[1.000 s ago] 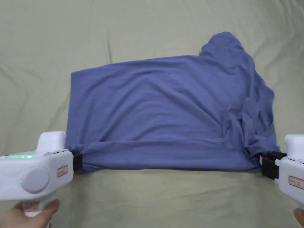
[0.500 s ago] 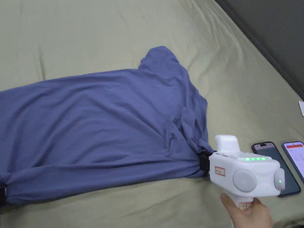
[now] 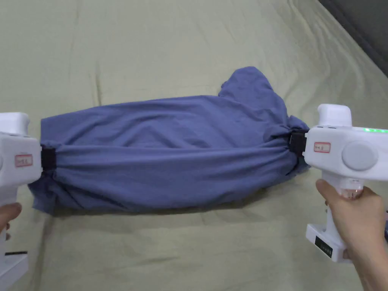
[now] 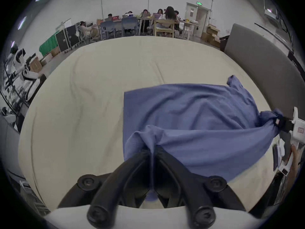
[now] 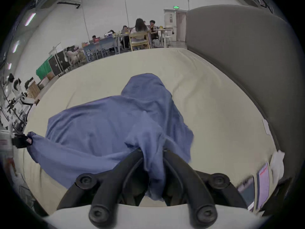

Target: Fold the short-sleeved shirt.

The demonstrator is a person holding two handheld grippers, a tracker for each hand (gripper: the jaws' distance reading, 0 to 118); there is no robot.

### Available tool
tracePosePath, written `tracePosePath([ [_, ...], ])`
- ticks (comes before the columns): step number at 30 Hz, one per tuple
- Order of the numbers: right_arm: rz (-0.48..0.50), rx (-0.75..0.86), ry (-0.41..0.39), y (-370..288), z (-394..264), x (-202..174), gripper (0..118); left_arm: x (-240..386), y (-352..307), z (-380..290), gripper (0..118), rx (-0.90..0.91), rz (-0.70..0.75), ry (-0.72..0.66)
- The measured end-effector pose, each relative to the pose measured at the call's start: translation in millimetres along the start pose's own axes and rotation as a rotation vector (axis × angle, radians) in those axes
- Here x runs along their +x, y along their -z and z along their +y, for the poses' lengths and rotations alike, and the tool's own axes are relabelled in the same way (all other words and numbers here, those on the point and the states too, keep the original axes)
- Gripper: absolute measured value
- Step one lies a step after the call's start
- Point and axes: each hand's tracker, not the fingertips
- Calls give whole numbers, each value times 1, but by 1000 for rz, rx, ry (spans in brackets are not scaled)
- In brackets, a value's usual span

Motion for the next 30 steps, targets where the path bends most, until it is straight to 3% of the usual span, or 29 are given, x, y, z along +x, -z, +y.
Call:
tracePosePath([
  [5,-31,-143,5,82,1,6,10,-4,79,10,1,-173,46,-16],
  [10,-47,-110,-14,77,-14,2,14,-7,85,3,1,-148,46,-38],
  [11,-43,-101,-18,75,-14,3,34,-7,83,2,12,-138,49,-38],
  [12,-47,-96,-27,71,-15,3,76,-8,79,-1,40,-126,59,-36],
  [13,-50,-112,-45,71,-16,1,114,-9,74,-4,85,-117,78,-31],
  [15,26,-74,-26,46,-23,4,118,-10,50,-16,90,-92,41,-30],
  [20,43,-17,-34,-33,-60,5,118,-15,-51,-74,90,141,69,-92],
  [21,73,-6,-51,-54,-71,-3,115,-17,-69,-91,90,189,26,-110],
  [22,62,17,-78,-71,-86,-7,99,-13,-92,-111,88,211,-34,-128],
  [23,41,48,-119,-83,-98,-11,65,-14,-104,-128,70,197,-116,-119],
  [24,34,49,-150,-93,-110,-16,7,-11,-116,-146,22,200,-131,-129],
  [25,33,24,-150,-102,-117,-25,2,-4,-121,-159,0,197,-88,-122],
  [27,2,55,-126,-109,-133,-29,2,10,-127,-177,0,199,90,-93],
  [30,61,-6,-117,-104,-133,-32,2,18,-117,-166,0,117,20,-26],
])
